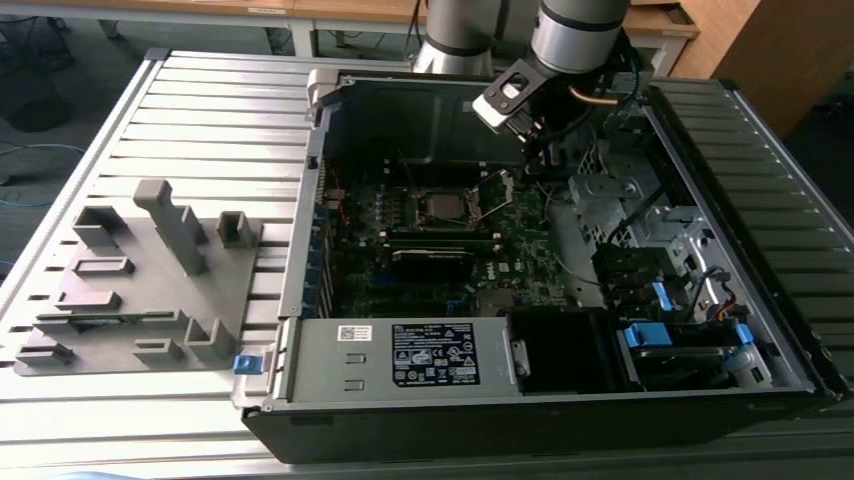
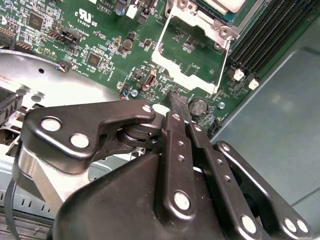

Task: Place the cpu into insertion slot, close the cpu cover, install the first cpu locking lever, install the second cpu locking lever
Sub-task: 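Close the cpu cover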

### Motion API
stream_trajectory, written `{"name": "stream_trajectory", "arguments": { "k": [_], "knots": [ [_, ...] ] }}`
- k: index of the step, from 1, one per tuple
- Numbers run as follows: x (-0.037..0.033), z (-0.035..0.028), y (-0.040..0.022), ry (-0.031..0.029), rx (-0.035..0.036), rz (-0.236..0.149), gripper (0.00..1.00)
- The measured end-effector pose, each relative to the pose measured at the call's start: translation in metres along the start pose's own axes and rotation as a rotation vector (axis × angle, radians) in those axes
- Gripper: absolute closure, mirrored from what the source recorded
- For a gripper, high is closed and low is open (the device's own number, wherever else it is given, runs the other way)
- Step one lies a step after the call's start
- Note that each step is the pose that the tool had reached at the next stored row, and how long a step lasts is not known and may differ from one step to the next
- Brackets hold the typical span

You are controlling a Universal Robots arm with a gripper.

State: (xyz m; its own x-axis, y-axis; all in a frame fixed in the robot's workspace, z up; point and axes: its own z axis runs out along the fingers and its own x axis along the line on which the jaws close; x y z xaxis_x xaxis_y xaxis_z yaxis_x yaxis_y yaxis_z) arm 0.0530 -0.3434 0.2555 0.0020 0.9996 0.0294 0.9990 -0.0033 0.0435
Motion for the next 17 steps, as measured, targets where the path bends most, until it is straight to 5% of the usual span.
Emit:
{"name": "stream_trajectory", "arguments": {
  "k": [3, 4, 12, 17],
  "knots": [
    [0.0, 0.0007, 0.0005, -0.0001, 0.0314, 0.001, 0.89],
    [0.0, 0.0006, 0.0005, -0.0002, 0.034, 0.001, 0.89],
    [0.0, 0.0012, 0.0044, 0.0001, 0.035, 0.001, 0.89],
    [-0.0002, 0.009, 0.0044, -0.0001, 0.035, 0.001, 0.89]
  ]
}}
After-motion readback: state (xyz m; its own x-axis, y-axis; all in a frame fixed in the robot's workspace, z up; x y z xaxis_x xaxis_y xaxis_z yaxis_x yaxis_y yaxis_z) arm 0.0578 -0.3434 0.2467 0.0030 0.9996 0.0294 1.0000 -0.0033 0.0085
